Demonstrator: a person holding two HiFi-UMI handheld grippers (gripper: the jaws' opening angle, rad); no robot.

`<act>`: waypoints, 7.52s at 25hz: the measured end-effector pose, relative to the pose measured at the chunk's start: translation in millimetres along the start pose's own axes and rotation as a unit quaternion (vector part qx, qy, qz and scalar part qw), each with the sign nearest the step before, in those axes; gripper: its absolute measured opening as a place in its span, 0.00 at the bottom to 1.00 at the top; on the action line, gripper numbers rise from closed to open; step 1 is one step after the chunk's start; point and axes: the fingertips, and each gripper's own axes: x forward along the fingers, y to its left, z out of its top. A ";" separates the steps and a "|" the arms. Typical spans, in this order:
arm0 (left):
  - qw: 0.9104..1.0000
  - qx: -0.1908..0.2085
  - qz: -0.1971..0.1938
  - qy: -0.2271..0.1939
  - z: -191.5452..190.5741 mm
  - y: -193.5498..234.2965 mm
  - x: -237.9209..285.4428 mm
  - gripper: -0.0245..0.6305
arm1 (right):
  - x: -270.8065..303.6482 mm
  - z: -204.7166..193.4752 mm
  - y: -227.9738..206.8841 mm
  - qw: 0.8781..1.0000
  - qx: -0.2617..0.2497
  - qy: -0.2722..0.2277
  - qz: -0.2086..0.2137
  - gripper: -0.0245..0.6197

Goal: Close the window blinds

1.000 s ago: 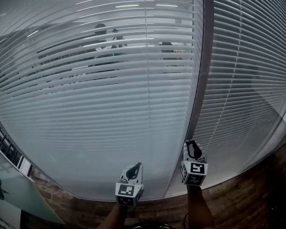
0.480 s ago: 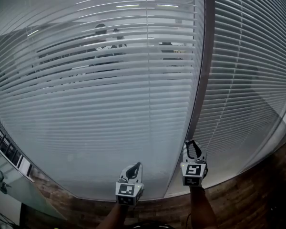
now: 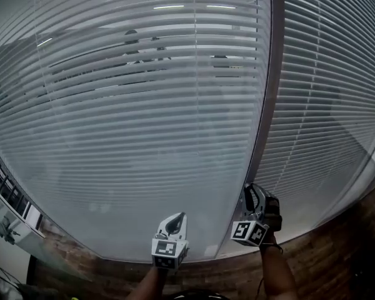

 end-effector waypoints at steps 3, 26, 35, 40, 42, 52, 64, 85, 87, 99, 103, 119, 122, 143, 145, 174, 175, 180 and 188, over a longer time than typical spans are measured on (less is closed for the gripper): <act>1.000 0.002 -0.003 0.005 0.4 -1.0 0.2 0.04 | 0.1 -1.0 3.6 0.998 -0.061 -0.006 -0.002 0.24; 1.000 -0.006 -0.013 0.002 -5.8 -14.9 -0.6 0.04 | 4.0 -16.0 -8.0 0.869 0.491 -0.030 0.051 0.25; 1.000 -0.006 -0.007 -0.001 -3.7 -10.1 0.8 0.04 | 2.3 -15.1 -6.7 0.873 0.484 -0.028 0.055 0.23; 1.000 -0.006 -0.010 -0.002 -3.0 -12.0 4.7 0.04 | 1.4 -9.5 -5.7 0.943 0.329 -0.027 0.043 0.23; 1.000 -0.006 -0.008 -0.004 -2.0 -10.2 5.9 0.04 | 0.4 -7.0 -2.4 0.969 0.243 -0.019 0.040 0.23; 1.000 -0.005 -0.012 -0.001 -2.5 -7.7 20.1 0.04 | 3.8 -9.7 4.6 0.989 -0.132 -0.042 0.044 0.23; 1.000 -0.002 -0.012 0.003 -8.9 -4.6 19.5 0.04 | 3.1 -10.6 10.5 0.928 -0.361 -0.079 0.053 0.23; 1.000 -0.025 0.008 0.006 -16.7 5.7 4.2 0.04 | -27.4 42.4 -11.6 0.989 0.104 -0.106 0.026 0.23; 1.000 -0.029 0.010 0.004 -16.1 7.5 1.5 0.04 | -32.8 51.1 -7.2 0.973 0.192 -0.115 0.052 0.24; 0.999 -0.033 0.019 -0.006 -13.4 23.6 -24.3 0.04 | -48.6 35.2 28.8 0.890 0.447 -0.073 0.056 0.08; 0.999 -0.039 0.016 -0.007 -12.4 28.1 -35.6 0.04 | -63.1 27.0 43.8 0.889 0.453 -0.027 0.063 0.04; 0.999 -0.034 -0.034 0.021 -32.6 17.8 -67.0 0.04 | -125.4 13.5 100.4 0.903 0.411 0.078 0.097 0.04; 0.999 -0.031 -0.031 0.020 -32.5 13.6 -75.1 0.04 | -134.6 22.3 111.2 0.935 0.338 0.038 0.095 0.04; 0.999 -0.032 0.003 0.009 -62.6 -132.2 -209.1 0.04 | -307.1 -0.6 127.0 0.921 0.354 0.000 0.164 0.04; 0.999 -0.034 0.014 0.010 -61.0 -140.2 -226.5 0.04 | -325.2 0.6 120.9 0.913 0.371 -0.012 0.167 0.04; 0.996 -0.038 0.075 0.037 -95.2 -69.1 -404.7 0.04 | -433.4 96.7 161.4 0.888 0.431 0.000 0.163 0.04; 0.995 -0.038 0.079 0.036 -97.6 -66.5 -411.0 0.04 | -439.8 97.7 158.0 0.886 0.439 0.006 0.151 0.04; 0.995 -0.047 0.078 0.028 -102.3 -60.2 -438.2 0.04 | -458.1 107.2 158.0 0.877 0.462 -0.006 0.132 0.04; 0.995 -0.051 0.078 0.026 -96.9 -81.6 -422.8 0.04 | -452.6 93.6 150.5 0.885 0.447 -0.022 0.130 0.04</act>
